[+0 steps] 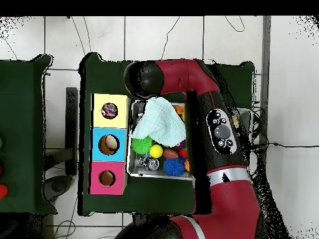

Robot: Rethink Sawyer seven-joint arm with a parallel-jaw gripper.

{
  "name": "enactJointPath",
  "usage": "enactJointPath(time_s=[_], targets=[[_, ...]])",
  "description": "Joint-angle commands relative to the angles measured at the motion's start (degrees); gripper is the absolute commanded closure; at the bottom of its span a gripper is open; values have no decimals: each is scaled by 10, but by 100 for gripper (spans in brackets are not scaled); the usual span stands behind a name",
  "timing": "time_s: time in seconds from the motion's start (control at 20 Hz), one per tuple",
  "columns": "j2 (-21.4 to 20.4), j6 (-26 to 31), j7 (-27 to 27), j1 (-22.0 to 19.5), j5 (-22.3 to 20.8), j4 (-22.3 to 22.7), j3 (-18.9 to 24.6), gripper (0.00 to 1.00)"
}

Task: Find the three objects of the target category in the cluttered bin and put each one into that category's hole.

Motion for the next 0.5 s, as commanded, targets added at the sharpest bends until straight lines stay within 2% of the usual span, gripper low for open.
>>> enactJointPath(time_s=[0.05,0.3,0.5], targets=[[31,-40,11,5,-8,64,-8,0],[20,-33,-3,4,-11,59,-17,0],[36,-24,-7,5,-12,41,-19,0]])
